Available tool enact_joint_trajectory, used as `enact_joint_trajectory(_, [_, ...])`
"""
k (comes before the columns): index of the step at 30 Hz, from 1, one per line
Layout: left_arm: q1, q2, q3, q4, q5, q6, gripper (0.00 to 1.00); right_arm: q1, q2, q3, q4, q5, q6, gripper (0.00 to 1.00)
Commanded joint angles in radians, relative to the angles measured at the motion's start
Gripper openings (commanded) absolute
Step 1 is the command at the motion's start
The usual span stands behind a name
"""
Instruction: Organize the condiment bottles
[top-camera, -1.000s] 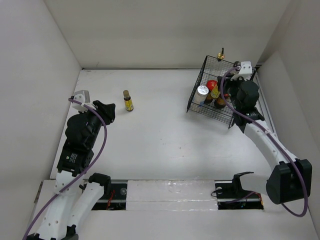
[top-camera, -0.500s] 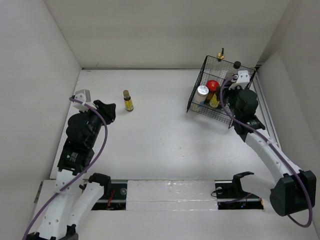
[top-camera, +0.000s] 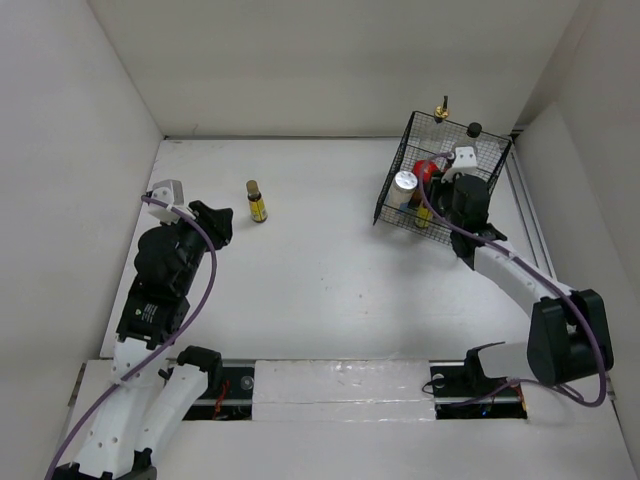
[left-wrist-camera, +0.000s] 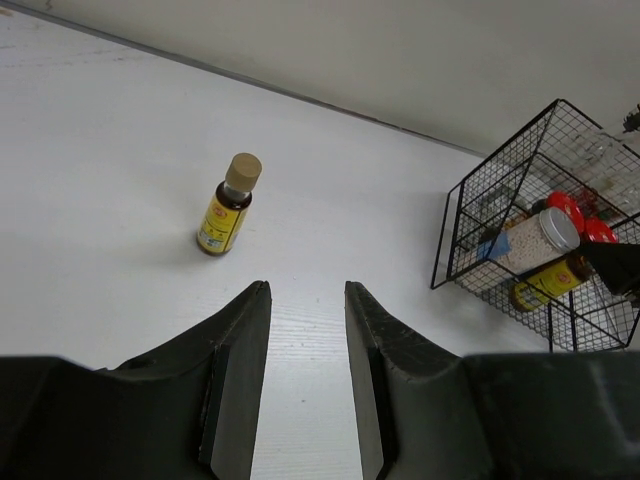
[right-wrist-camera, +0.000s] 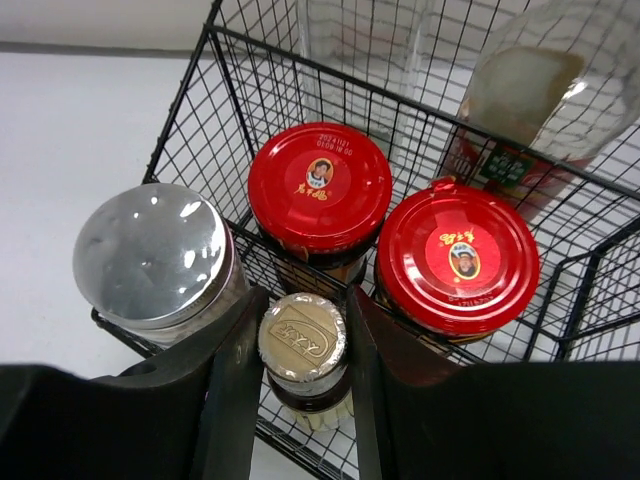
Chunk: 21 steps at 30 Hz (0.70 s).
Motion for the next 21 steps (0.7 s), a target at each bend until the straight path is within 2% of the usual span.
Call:
enact_joint_trajectory(1, [0.003, -0.003, -0.004, 0.044, 0.006, 0.015, 0.31, 0.008, 0.003, -0.005, 0.164, 0.001, 0.028, 0.22])
enact_joint_trajectory(4, [0.003, 0.006, -0.004, 0.044, 0.006, 0.015, 0.31, 0.008, 0.017, -0.016, 0.164, 0.012, 0.038, 0.30])
enact_joint_trajectory(8, [0.003, 0.007, -0.004, 0.044, 0.006, 0.015, 0.31, 0.008, 0.017, -0.025, 0.164, 0.033, 0.038, 0.52])
enact_joint_trajectory(13, [0.003, 0.007, -0.004, 0.044, 0.006, 0.015, 0.31, 0.008, -0.052, -0.005, 0.118, 0.043, 0.038, 0.66])
enact_joint_trajectory(16, [0.003, 0.007, -0.004, 0.044, 0.006, 0.015, 0.31, 0.008, -0.115, 0.018, 0.109, 0.027, 0.038, 0.66])
enact_joint_trajectory(18, [0.003, 0.007, -0.004, 0.044, 0.006, 0.015, 0.31, 0.054, -0.126, 0.039, 0.109, -0.025, 0.025, 0.66])
enact_joint_trajectory(21, [0.003, 0.007, -0.004, 0.044, 0.015, 0.015, 0.31, 0.118, -0.098, 0.100, 0.109, -0.127, -0.028, 0.50])
